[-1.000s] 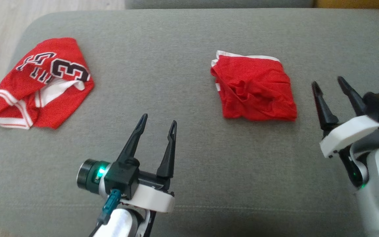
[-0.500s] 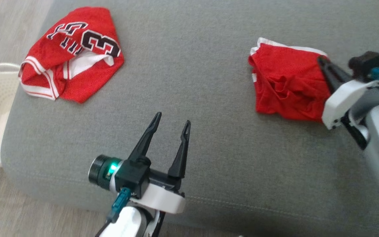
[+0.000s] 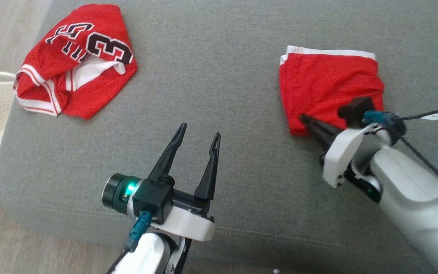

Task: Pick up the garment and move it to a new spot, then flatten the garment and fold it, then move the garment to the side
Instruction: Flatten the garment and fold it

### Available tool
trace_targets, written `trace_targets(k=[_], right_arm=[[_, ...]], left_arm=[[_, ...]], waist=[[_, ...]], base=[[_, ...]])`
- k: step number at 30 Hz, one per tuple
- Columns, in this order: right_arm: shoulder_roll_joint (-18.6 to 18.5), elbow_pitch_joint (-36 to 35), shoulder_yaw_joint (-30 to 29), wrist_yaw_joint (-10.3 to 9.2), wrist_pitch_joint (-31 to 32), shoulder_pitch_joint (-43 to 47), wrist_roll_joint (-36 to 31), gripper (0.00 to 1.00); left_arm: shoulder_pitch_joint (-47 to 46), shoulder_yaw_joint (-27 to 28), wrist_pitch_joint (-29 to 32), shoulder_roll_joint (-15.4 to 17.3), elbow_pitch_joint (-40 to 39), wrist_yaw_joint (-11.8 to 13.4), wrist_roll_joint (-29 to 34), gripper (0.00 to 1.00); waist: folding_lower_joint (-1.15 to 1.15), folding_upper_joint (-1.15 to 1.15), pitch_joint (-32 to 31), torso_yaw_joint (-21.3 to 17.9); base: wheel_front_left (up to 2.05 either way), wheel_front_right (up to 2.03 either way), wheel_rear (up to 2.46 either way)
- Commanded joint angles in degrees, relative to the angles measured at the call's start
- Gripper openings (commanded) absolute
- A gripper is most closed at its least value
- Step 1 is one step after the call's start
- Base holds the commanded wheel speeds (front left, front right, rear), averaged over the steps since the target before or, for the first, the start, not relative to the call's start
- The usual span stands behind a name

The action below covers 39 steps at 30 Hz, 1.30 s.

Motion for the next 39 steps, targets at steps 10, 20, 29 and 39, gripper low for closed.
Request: trace_targets(k=[10,20,29,39], right_arm=[[4.8,-7.4,9.6,0.26,-3.1,5.0,12.0,0.00],[8.8,-8.0,-8.9,0.26,-14.3,8.9,1.8,1.00],[15.9,-31.0,-45.1,0.26,-14.3,34.5,-23.5,1.00],[16.8,-32.8,-44.1,0.26,-14.3,42.3,-24.3,1.00]], left_arm=[[-0.2,2.4,-0.3,-0.3,-1.1,0.2,-0.1,1.00],[4.8,8.0,-0.3,-0.3,-1.7,1.0,-2.5,1.00],[9.8,13.2,-0.3,-0.3,-2.3,0.9,-1.6,1.00],[12.6,15.3,-0.3,-0.3,-2.7,-0.2,0.9,1.00]], waist=[[0.00,0.00,-4.7,-2.1],[0.00,0.00,-10.3,-5.3],[0.00,0.00,-14.3,-8.0],[0.00,0.00,-16.2,-9.5]], base=[[0.00,0.00,0.00],[0.00,0.00,0.00],[0.00,0.00,0.00],[0.00,0.00,0.00]])
